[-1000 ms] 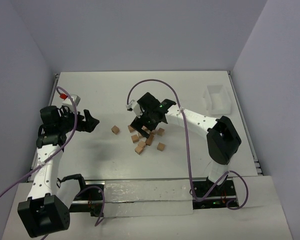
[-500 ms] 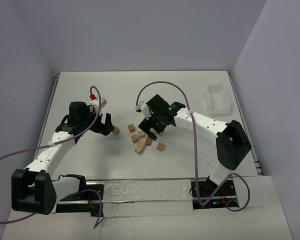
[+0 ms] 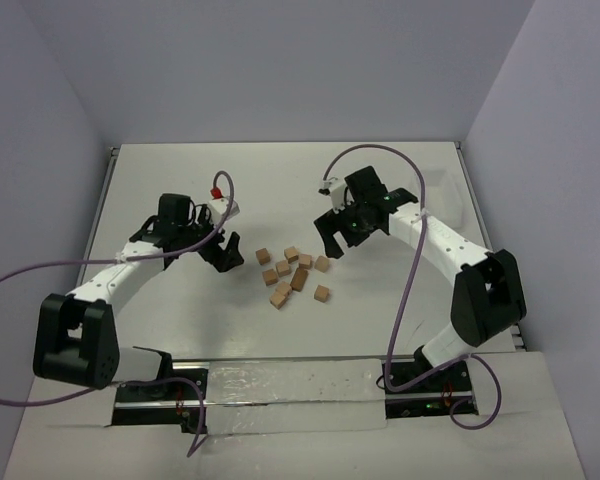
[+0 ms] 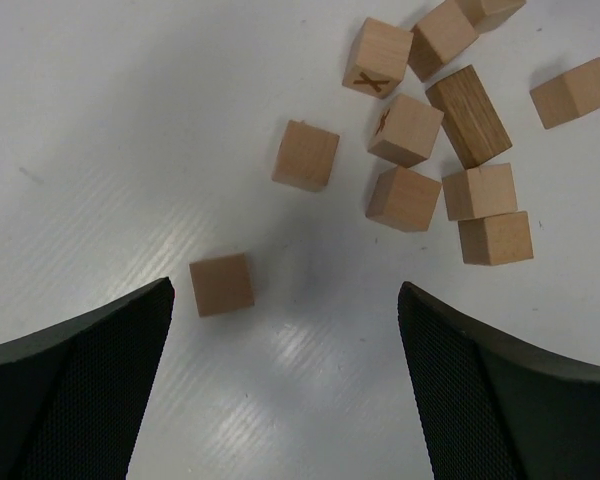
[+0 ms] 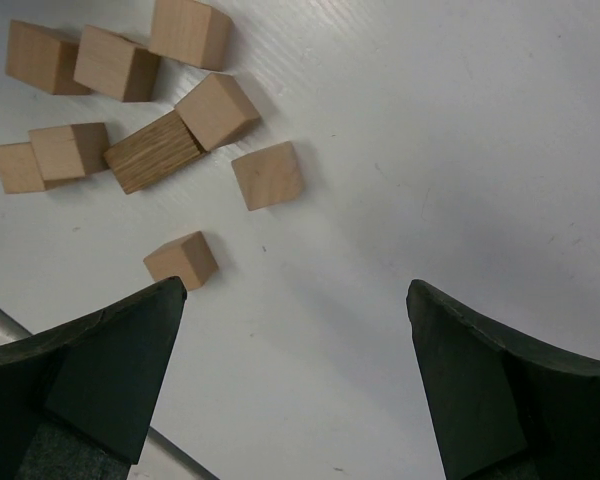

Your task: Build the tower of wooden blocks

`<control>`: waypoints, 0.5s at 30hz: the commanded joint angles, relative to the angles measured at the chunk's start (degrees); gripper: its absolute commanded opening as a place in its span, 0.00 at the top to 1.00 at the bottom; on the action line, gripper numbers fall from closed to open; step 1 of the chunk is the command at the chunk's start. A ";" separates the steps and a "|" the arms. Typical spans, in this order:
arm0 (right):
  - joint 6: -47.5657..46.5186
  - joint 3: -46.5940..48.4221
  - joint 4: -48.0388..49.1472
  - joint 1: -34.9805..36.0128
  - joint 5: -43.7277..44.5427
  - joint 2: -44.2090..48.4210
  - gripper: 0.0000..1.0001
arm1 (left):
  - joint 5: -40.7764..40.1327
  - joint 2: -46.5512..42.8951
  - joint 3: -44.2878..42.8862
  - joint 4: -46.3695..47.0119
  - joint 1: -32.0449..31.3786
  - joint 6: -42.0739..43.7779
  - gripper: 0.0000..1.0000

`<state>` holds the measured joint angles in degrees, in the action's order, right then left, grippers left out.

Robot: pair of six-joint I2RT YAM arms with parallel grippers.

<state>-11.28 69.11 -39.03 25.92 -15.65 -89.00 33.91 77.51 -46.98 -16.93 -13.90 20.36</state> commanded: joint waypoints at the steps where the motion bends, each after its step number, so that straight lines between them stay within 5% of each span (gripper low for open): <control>1: 0.74 -1.17 -0.45 0.01 -3.85 2.86 0.01 | 8.77 5.89 -7.17 -0.77 -0.86 7.64 0.01; 15: 0.56 -1.03 -0.57 -1.22 -5.19 2.34 0.01 | 11.94 21.22 -17.31 -0.67 -4.12 4.62 0.16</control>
<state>-11.16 68.45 -39.26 25.34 -19.56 -87.61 42.11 96.49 -61.11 -18.18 -17.42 25.05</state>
